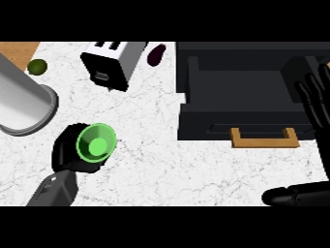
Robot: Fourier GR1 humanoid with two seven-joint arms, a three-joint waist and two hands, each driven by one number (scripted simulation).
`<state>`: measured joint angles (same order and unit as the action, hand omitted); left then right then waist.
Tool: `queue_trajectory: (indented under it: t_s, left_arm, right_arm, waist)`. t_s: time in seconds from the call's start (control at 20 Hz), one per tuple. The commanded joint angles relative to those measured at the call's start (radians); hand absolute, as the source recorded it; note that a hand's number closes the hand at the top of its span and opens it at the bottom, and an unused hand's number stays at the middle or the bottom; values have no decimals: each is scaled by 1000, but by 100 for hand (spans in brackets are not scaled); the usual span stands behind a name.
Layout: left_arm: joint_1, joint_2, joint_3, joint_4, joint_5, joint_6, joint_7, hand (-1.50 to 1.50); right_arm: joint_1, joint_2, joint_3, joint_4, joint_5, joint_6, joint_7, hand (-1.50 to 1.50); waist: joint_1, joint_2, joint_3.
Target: Pick up the cup, place it into the drawer and close the drawer
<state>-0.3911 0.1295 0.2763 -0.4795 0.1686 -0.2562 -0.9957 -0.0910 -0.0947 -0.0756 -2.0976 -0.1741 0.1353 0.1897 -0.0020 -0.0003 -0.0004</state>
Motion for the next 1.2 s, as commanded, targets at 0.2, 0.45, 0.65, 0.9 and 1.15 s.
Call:
queue_trajectory:
  t_s: [0.2,0.45,0.65,0.9,1.15]
  left_arm:
    - [87,-35,-63,-329,40,-48,61,150]
    - [115,-54,-152,-592,55,-45,275,150]
    - [23,-107,-169,-720,91,63,450,150]
    - [24,-107,-206,-899,132,131,622,150]
    - [-66,-129,-248,-981,92,241,718,150]
  right_arm:
    - [46,-13,-16,-18,-25,26,-4,-150]
    - [-55,5,-10,48,19,-29,20,-150]
    - [5,-13,-28,68,-7,31,-57,-150]
    - [31,1,-14,14,4,14,-38,-150]
    - [38,5,13,2,34,11,-24,-150]
  waist:
    - [15,-7,2]
    - [26,-7,2]
    - [8,-3,2]
    - [3,-2,1]
    - [0,-1,1]
